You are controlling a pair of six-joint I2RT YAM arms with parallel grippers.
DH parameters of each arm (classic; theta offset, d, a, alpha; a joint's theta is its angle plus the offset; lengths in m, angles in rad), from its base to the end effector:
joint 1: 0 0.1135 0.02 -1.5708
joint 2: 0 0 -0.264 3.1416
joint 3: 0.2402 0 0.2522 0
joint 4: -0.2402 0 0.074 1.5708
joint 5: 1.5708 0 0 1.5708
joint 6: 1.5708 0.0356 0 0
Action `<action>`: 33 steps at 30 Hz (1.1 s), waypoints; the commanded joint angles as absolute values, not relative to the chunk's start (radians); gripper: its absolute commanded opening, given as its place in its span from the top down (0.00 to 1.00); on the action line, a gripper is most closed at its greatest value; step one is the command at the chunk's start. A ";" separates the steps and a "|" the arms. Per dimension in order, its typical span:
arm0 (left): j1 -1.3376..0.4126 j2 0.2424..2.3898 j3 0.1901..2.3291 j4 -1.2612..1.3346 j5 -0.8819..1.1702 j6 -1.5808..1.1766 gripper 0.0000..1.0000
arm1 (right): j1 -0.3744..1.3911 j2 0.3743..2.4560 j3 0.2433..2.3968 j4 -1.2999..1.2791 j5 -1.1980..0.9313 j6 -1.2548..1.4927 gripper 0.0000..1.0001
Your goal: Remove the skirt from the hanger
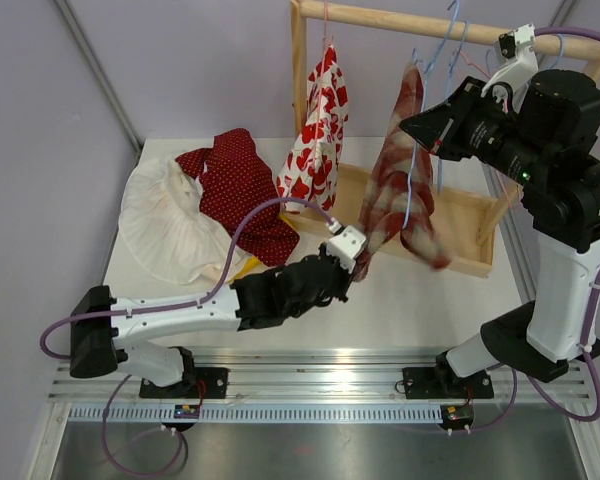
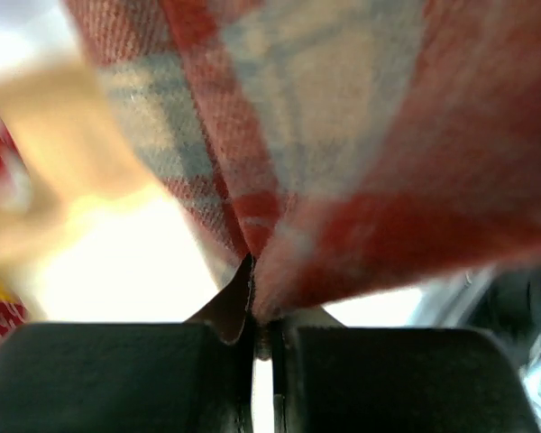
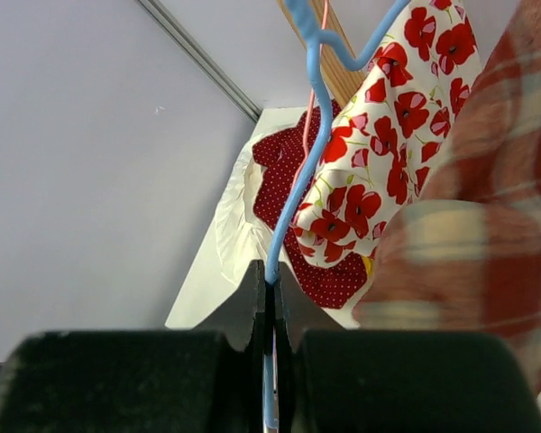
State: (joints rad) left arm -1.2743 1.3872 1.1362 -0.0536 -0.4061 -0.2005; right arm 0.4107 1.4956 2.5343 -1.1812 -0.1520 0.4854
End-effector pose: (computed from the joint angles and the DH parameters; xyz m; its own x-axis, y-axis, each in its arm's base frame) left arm 0.1086 -0.3075 0.3383 -0.2389 0.1558 -0.9585 0.7356 0.6733 -0.0739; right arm 0.1636 0.0771 0.6028 -0.3634 0.3448 -0.8655 -0.4098 0.7751 0.4809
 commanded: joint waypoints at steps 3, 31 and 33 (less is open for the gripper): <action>-1.406 1.257 0.786 -0.144 -0.486 -0.506 1.00 | 0.414 1.503 2.630 -0.996 -0.129 0.452 1.00; -0.617 1.362 1.980 -0.732 -0.511 0.028 1.00 | 0.152 1.692 2.244 -0.706 -0.316 0.606 1.00; -0.553 1.406 2.046 -0.721 -0.432 0.032 1.00 | 0.152 1.675 2.183 -0.674 -0.330 0.617 1.00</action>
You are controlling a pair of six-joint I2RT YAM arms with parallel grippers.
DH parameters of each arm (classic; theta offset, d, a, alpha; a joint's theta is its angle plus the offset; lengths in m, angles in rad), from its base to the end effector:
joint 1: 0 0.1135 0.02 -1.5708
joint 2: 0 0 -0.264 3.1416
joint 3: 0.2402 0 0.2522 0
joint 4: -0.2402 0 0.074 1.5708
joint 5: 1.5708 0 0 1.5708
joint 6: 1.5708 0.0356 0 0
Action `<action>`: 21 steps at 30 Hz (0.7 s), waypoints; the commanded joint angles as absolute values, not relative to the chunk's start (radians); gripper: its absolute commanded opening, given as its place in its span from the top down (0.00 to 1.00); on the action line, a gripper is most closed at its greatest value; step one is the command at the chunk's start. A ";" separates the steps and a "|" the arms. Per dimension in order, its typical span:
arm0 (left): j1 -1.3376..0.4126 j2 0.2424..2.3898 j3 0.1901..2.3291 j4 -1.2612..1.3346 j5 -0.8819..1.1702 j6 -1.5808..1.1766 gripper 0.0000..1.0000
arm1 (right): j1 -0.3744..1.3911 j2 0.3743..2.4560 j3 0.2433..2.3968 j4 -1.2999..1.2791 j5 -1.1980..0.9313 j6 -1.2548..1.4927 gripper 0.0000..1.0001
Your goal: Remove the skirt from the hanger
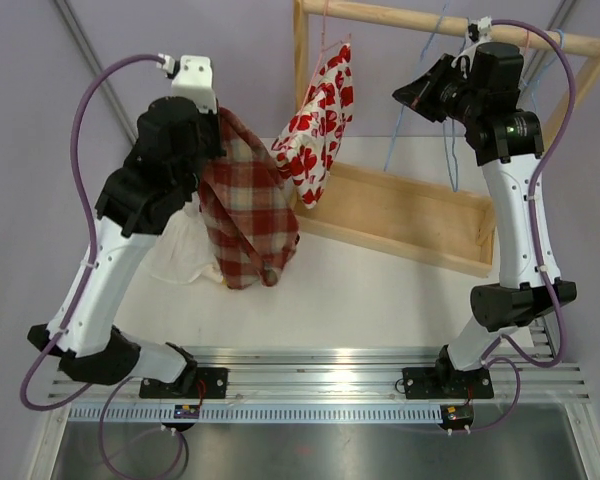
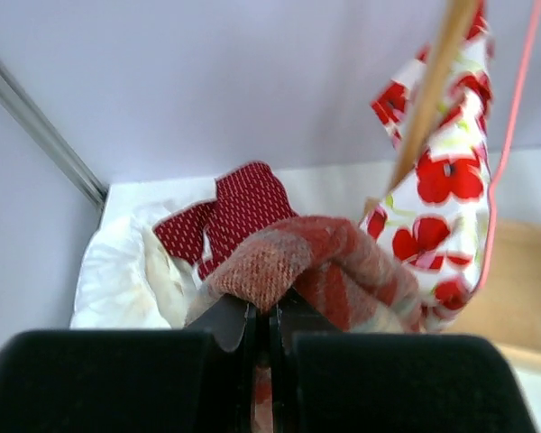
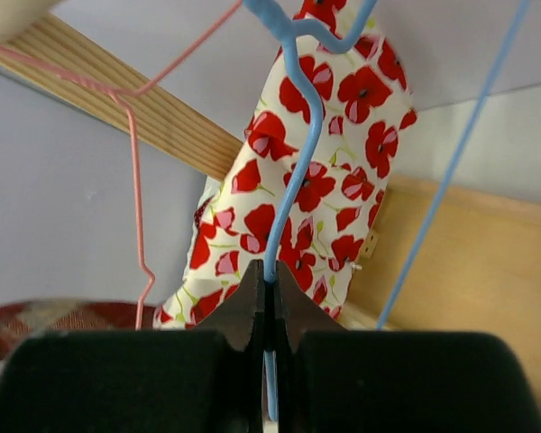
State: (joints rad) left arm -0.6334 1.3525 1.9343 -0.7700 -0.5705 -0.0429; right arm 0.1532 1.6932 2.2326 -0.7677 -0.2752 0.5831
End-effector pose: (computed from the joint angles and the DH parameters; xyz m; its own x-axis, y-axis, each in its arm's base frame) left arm 0.2021 -0.1246 0.5365 -0.1537 0.0681 -0.9858 0.0640 0.9962 0.0588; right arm 0.3316 0.0610 0.5283 -0.4116 0.4726 -0.7792 -0.2178 0.7792 0.5877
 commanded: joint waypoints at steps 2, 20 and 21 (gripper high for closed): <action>-0.474 1.489 2.156 -0.726 -0.414 0.022 1.00 | 0.152 1.661 2.145 -0.655 -0.342 0.620 1.00; -0.166 1.686 2.001 -0.502 -0.278 -0.133 0.79 | 0.152 1.496 1.963 -0.730 -0.351 0.548 0.04; -0.166 1.687 1.933 -0.500 -0.288 -0.150 0.45 | 0.150 1.490 1.970 -0.735 -0.348 0.546 0.01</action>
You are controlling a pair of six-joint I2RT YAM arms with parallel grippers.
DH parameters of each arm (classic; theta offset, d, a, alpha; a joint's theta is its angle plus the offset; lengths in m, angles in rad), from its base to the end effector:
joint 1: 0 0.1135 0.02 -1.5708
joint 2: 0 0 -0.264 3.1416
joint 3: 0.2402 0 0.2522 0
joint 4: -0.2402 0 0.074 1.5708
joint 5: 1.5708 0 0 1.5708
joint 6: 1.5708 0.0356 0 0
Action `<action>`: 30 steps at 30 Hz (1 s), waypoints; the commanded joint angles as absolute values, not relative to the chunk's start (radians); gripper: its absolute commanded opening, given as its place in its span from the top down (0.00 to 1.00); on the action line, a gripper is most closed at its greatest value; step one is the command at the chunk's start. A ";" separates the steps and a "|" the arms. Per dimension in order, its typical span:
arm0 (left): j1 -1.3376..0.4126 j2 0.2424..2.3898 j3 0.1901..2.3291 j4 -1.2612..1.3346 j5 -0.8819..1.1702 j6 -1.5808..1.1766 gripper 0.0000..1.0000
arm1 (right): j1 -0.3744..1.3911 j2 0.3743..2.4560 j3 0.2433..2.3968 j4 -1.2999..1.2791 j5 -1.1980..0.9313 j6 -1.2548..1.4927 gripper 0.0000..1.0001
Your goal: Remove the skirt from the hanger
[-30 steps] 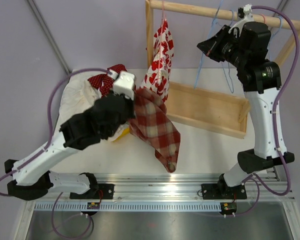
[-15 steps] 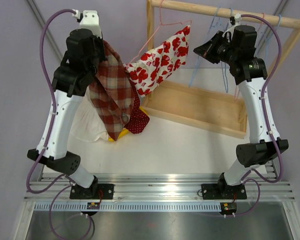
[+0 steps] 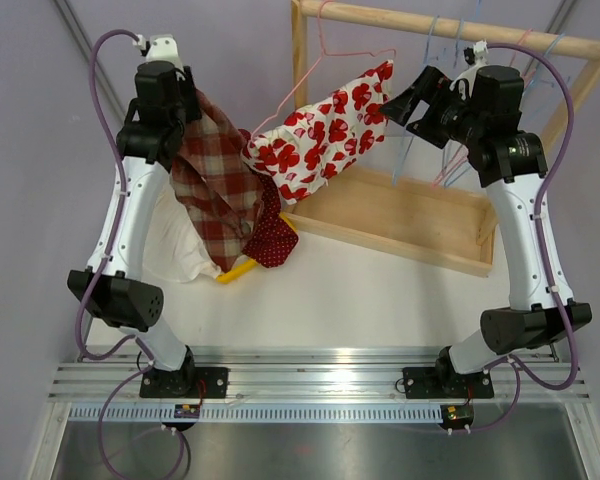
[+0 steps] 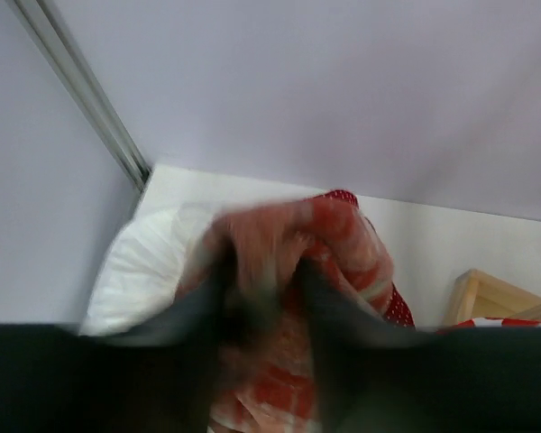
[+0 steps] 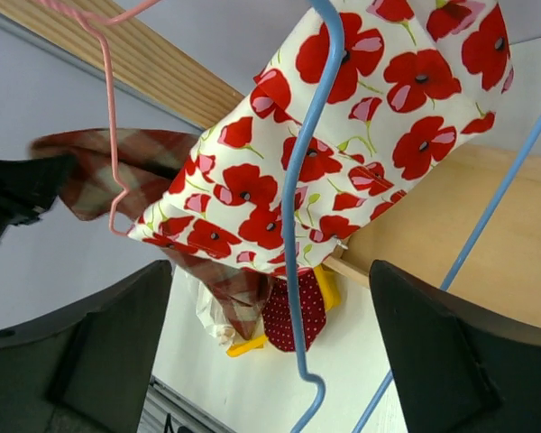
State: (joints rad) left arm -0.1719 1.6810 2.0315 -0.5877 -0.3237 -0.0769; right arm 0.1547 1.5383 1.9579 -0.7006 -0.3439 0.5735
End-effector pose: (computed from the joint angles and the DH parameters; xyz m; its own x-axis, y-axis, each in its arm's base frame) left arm 0.3598 -0.0510 0.4910 -0.2199 -0.0357 -0.9749 -0.1598 0.9872 -0.0001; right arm 0.3084 0.0602 0.5021 -0.4825 0.4417 -0.7563 -0.2420 0.7626 0.5998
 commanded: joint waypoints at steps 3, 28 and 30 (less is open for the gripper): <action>-0.166 1.710 1.888 -0.526 -0.302 -0.202 0.01 | 0.152 1.470 2.019 -0.750 -0.399 0.538 0.01; -0.439 1.447 1.619 -0.434 -0.129 -0.321 0.01 | 0.387 1.833 2.486 -0.761 -0.379 0.532 0.01; -0.472 1.408 1.562 -0.411 -0.147 -0.316 0.01 | 0.390 1.876 2.522 -0.769 -0.380 0.534 0.00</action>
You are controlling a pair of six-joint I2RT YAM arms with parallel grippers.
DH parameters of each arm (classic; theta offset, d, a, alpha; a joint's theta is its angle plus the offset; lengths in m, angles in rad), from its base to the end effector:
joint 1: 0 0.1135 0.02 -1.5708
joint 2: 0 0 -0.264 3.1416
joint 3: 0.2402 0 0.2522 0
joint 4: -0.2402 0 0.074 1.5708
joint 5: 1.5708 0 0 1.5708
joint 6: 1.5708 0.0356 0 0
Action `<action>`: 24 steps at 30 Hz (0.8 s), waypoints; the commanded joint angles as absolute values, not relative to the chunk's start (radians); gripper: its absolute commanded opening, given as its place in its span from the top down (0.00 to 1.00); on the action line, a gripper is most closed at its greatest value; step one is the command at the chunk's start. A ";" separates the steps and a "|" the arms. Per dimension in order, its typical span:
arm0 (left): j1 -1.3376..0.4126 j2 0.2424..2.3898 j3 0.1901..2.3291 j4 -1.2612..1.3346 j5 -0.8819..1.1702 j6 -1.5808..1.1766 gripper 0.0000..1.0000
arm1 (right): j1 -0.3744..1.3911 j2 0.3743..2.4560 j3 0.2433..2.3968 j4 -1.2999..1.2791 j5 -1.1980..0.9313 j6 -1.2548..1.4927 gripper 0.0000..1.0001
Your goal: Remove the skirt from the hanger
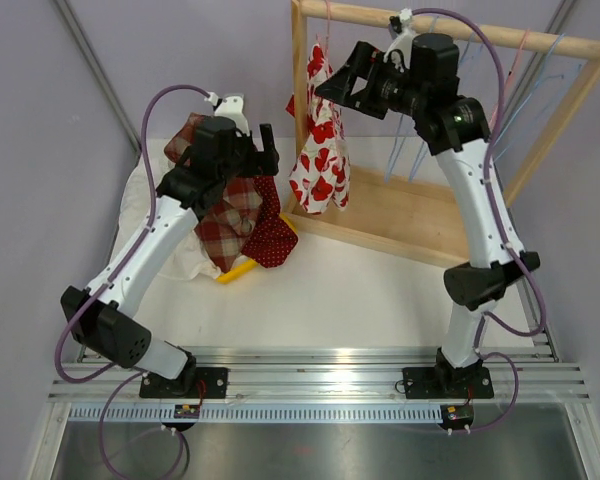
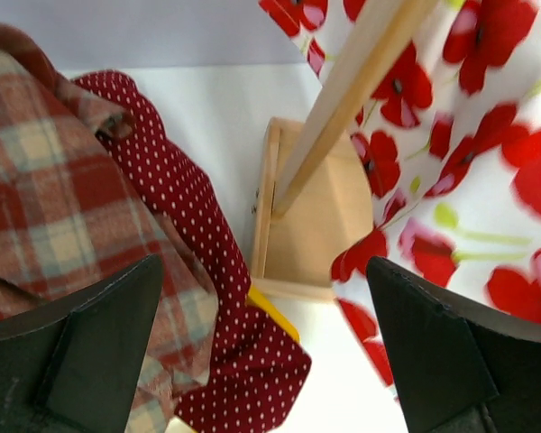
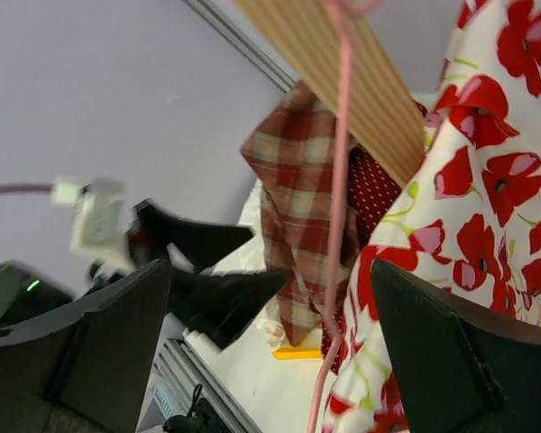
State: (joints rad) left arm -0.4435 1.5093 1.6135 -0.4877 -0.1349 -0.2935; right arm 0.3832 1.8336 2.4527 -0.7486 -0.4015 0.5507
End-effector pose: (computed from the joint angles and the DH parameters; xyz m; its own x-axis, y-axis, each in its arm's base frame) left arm 0.3114 -0.1426 0.4213 -0.4139 -0.1207 -0.9023 0.2014 0.9545 -0.2201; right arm 0.3279 0.1472 0.5457 -0.4702 0.3298 -0.8186 -0.5369 0.6293 0.5619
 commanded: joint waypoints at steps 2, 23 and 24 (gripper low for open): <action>-0.491 1.346 1.481 -0.399 -0.153 -0.319 0.01 | 0.396 1.917 2.542 -0.761 -0.374 0.529 0.00; -0.632 1.241 1.383 -0.386 -0.213 -0.296 0.01 | 0.425 1.943 2.535 -0.739 -0.320 0.549 1.00; -0.656 1.252 1.409 -0.400 -0.215 -0.287 0.01 | 0.426 1.948 2.566 -0.747 -0.325 0.554 1.00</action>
State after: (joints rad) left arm -0.6113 1.2385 1.3132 -0.4461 -0.1780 -0.3210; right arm 0.4202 1.9907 2.4695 -0.7582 -0.3256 0.5499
